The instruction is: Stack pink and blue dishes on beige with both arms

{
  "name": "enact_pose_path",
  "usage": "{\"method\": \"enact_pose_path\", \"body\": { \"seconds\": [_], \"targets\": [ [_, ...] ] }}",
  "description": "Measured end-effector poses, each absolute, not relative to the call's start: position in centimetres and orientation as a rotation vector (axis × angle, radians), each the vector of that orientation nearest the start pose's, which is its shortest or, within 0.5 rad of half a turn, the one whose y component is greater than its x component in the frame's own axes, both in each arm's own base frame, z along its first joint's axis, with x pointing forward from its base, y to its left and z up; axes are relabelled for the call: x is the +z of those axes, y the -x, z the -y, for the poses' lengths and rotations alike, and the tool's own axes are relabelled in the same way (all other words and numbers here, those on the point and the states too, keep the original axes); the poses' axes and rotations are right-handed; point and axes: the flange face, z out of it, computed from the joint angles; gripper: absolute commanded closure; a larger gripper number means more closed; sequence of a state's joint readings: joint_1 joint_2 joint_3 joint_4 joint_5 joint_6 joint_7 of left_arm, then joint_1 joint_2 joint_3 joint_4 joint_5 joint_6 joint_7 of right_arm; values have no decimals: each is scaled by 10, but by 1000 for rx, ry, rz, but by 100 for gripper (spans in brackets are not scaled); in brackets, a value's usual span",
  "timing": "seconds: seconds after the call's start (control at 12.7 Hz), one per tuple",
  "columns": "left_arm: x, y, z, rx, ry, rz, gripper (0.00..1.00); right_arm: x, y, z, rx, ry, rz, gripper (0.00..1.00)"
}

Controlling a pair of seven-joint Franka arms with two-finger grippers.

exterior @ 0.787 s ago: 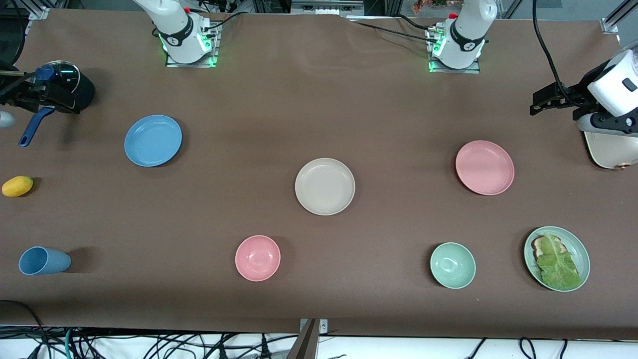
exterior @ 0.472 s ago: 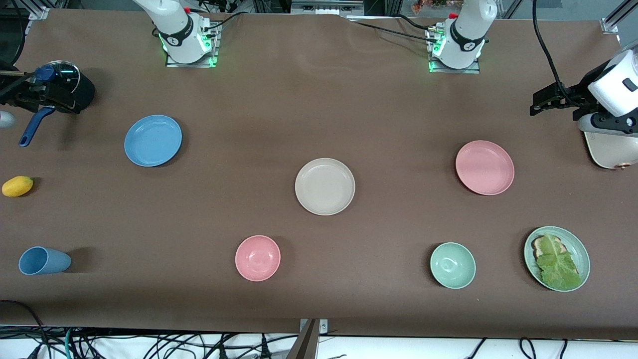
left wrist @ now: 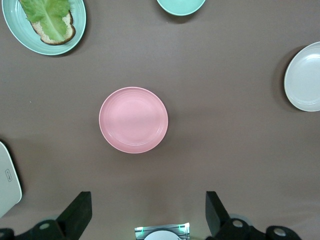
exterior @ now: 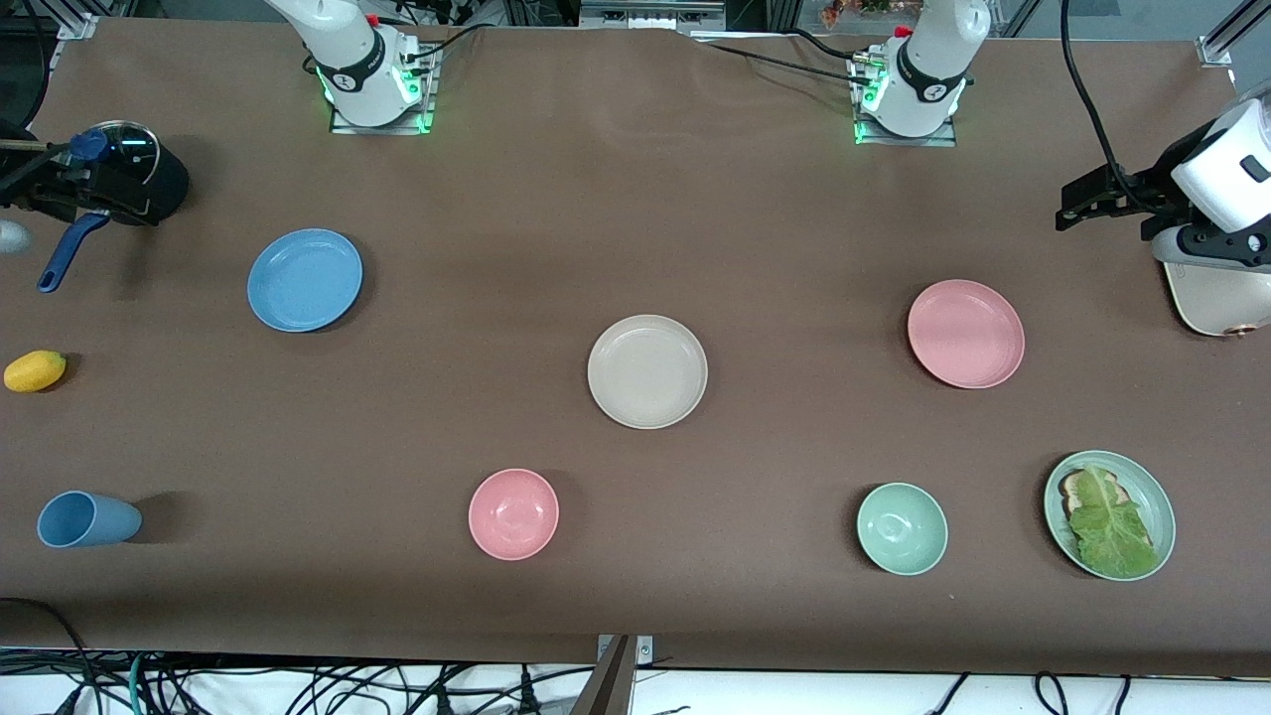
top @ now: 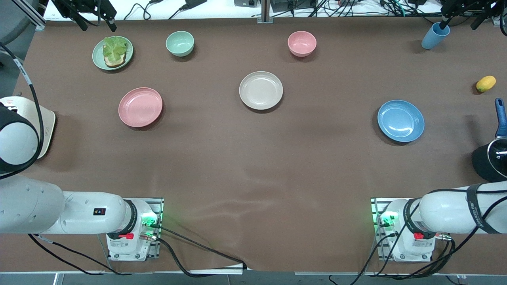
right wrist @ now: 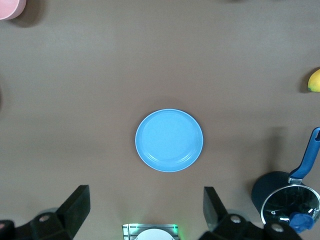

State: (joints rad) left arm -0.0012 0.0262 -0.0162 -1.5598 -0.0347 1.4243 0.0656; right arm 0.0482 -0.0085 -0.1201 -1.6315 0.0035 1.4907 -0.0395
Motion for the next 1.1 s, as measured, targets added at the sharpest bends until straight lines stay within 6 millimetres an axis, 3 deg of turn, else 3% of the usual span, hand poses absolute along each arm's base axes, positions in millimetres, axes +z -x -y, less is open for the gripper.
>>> {"method": "enact_pose_path", "body": {
  "seconds": [0.55, 0.87, 1.1],
  "targets": [
    [593, -551, 14, 279, 3175, -134, 0, 579, -546, 39, 255, 3126, -51, 0],
    [567, -573, 11, 260, 3178, -122, 0, 577, -547, 39, 265, 3123, -52, 0],
    [526, -594, 8, 319, 3175, -110, 0, 568, -550, 41, 293, 3120, -56, 0]
  ]
}}
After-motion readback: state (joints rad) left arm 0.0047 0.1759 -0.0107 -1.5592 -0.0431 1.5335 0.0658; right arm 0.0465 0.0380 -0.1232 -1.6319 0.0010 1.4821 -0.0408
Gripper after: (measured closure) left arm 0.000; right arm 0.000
